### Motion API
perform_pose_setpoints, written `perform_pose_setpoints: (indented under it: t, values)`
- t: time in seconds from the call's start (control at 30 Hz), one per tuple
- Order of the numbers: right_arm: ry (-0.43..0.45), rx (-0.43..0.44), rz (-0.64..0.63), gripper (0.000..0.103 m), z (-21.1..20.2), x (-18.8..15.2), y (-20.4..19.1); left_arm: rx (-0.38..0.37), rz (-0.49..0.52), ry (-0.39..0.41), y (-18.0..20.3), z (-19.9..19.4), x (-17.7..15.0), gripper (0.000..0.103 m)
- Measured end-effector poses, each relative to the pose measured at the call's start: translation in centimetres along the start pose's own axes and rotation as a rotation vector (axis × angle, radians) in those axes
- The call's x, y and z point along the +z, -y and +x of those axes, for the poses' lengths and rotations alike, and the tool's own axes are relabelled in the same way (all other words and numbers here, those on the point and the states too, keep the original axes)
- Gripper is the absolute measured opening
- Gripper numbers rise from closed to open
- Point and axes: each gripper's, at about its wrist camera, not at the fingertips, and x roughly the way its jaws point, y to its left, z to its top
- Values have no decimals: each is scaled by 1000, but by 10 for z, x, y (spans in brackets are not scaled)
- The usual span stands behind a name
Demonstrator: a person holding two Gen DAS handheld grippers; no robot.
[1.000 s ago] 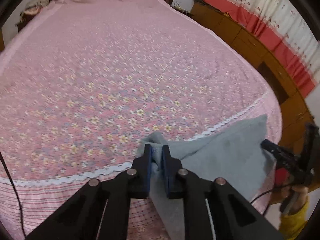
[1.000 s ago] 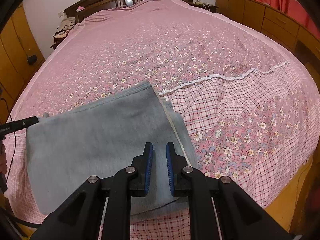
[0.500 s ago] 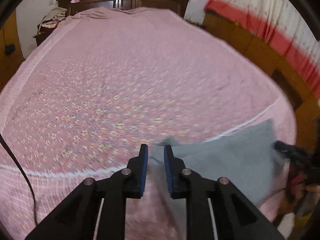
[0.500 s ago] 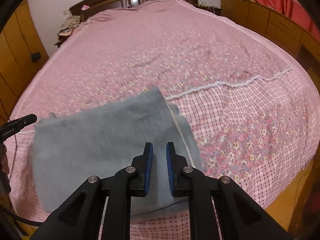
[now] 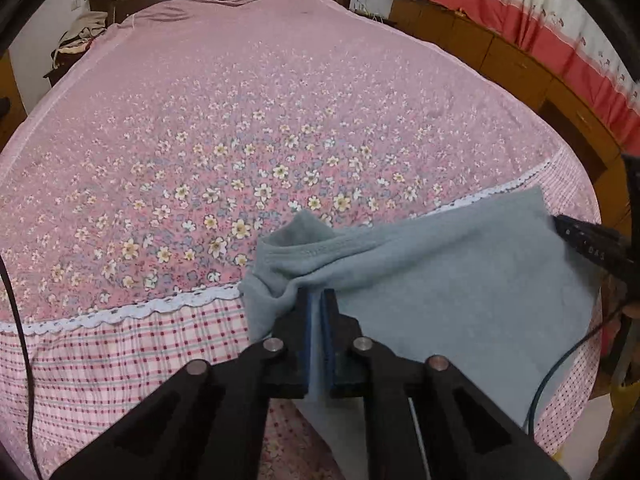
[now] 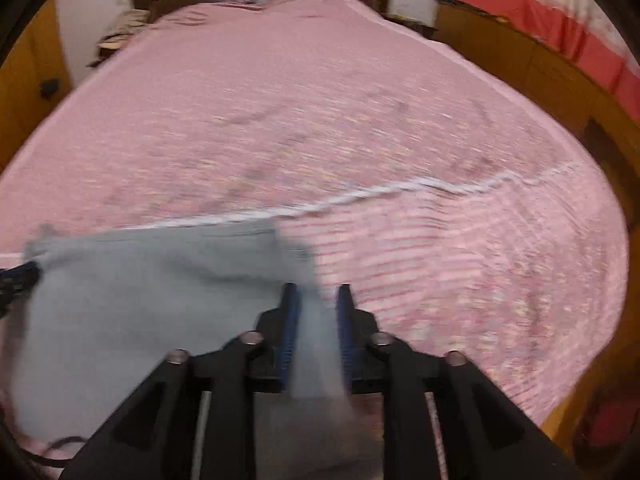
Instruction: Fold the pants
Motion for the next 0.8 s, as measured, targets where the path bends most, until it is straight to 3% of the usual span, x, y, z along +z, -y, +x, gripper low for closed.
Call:
perform_pose_setpoints:
  t: [0.1, 0.23, 0.43, 0.6, 0.8]
  values:
    - [-16, 39, 63, 25, -7, -6, 21, -8, -8, 11, -2, -24, -7, 9]
    - [41, 134, 106, 25, -46, -16, 34, -69, -51, 35, 0, -60, -28, 23]
    - [117, 207, 9, 25, -85, -21, 8, -164, -82, 14, 17, -81, -59, 28]
    - [29, 162, -12, 25, -53, -39, -1, -132, -76, -42, 25, -72, -89, 28]
    - [20, 143, 6, 32, -48, -65, 8, -169, -142, -55, 6, -85, -113, 28]
